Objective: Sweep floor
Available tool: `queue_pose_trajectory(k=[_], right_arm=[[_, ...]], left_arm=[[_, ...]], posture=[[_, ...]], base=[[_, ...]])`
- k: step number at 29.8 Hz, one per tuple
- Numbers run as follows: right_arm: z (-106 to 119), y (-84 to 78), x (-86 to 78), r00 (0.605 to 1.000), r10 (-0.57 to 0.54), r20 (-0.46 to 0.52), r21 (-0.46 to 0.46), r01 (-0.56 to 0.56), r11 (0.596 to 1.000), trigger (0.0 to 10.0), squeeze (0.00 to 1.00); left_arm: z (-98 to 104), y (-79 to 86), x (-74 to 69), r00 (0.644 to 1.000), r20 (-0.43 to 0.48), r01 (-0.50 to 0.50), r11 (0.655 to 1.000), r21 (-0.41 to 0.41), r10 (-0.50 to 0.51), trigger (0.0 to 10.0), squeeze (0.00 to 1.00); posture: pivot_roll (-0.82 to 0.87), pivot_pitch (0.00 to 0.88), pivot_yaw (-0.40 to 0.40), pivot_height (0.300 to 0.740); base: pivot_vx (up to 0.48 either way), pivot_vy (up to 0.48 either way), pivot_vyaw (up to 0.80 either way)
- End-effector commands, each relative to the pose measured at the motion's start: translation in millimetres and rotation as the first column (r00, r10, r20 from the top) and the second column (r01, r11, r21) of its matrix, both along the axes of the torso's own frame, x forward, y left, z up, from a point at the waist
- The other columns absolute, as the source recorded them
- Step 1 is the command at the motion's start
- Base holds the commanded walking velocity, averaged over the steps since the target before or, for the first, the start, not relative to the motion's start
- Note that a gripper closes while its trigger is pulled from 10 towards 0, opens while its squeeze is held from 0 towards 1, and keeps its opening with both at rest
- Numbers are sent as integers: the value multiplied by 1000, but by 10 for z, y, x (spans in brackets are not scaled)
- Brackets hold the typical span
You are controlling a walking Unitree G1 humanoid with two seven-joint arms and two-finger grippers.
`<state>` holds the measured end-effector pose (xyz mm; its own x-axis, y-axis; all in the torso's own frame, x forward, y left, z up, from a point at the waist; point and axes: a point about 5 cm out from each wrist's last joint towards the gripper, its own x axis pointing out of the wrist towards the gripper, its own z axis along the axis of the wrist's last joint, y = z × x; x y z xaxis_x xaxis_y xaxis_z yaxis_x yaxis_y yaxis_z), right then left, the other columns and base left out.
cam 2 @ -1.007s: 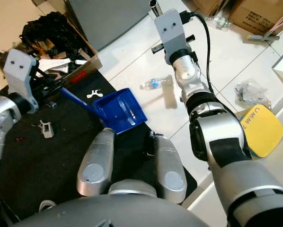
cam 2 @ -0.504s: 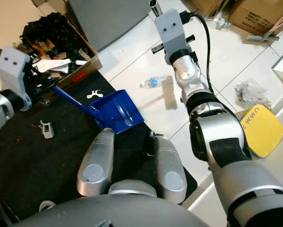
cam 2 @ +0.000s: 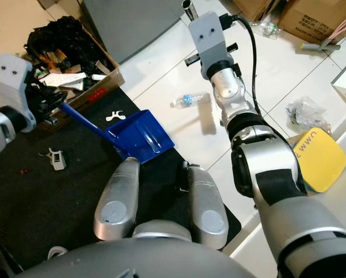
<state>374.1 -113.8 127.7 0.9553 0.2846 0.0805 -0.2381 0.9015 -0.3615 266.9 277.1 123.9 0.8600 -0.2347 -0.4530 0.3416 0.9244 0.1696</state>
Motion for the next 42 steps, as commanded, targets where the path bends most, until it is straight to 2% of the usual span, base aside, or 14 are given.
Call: queue_pose_trajectory(k=[1,13,16,23,26,33,42], right_arm=[[-9,-6,-13,1000,6,10,-5,-6,1000,10000,0],[-24,-65,-18,1000,-9,9,-10,9,1000,10000,0],[-24,-62,-18,1000,-9,9,-10,9,1000,10000,0],[-19,-51,-17,1000,-6,10,-9,6,1000,10000,0],[-19,-50,-17,1000,-5,11,-9,5,1000,10000,0],[-22,-59,-20,1000,-5,12,-11,5,1000,10000,0],[-42,-64,-30,1000,-5,8,-12,5,1000,10000,0]], left_arm=[[50,89,14,999,28,-18,997,79,16,10000,0],[239,-11,155,993,111,32,999,41,-37,10000,0],[217,-12,169,994,98,43,998,37,-46,10000,0],[70,-69,129,996,42,86,995,-43,-84,10000,0],[48,-68,125,996,34,81,996,-48,-80,10000,0],[-120,32,120,1000,-24,18,1000,8,-18,10000,0],[-185,162,94,999,-48,-15,996,85,20,10000,0]], posture=[[414,177,-65,740],[402,176,-63,740],[399,176,-62,740],[393,180,-64,740],[388,184,-67,740],[383,190,-68,740],[383,199,-66,740]], base=[[0,0,0],[0,0,0],[0,0,0],[0,0,0],[0,0,0],[0,0,0],[0,0,0]])
